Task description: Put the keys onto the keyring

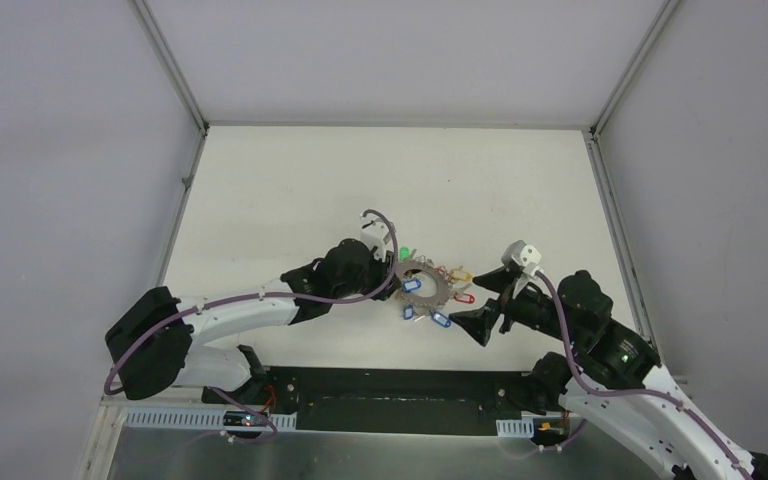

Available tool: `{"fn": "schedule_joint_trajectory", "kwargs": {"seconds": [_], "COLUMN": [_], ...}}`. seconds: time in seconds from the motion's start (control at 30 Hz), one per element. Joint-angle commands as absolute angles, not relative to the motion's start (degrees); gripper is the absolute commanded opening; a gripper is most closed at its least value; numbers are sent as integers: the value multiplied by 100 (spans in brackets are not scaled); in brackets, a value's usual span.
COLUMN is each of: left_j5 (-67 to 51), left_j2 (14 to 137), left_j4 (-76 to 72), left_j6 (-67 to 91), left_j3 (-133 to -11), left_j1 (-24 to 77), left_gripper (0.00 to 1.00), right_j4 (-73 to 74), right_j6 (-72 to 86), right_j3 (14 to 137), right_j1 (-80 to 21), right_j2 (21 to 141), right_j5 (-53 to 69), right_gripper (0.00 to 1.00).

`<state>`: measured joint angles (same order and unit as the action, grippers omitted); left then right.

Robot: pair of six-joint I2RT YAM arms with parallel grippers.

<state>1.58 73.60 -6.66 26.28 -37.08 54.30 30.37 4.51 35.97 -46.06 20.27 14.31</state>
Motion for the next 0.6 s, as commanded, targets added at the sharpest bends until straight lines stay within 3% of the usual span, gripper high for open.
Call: {"fn": "schedule_joint_trajectory", "kwargs": {"seconds": [0.0, 0.1, 0.17, 0.37, 0.57], "left_j5": [329, 283, 271, -115, -631], "left_j2": [6950, 6777, 6694, 6451, 6097], "left_j4": [-255, 257, 615, 905, 852], "left_j6": [2648, 2551, 2493, 2362, 2510], "left_j3": [-3618, -3760, -3922, -4123, -3968], "left_j1": [5398, 5405, 5389, 5113, 4383], "left_gripper": [47, 76, 86, 97, 99], "right_j4": [2678, 2588, 2495, 2118, 1682], "right_j6": [534, 537, 549, 850, 1237], "right_j3": [3626, 3615, 3621, 3726, 3809], "right_j1": [-4624, -4623, -4623, -4623, -4498], "right_j2": [2163, 2247, 2326, 2924, 3616], "right_j5": [1462, 1592, 1705, 2004, 2218], "right_gripper": [100, 100, 100, 100, 100]}}
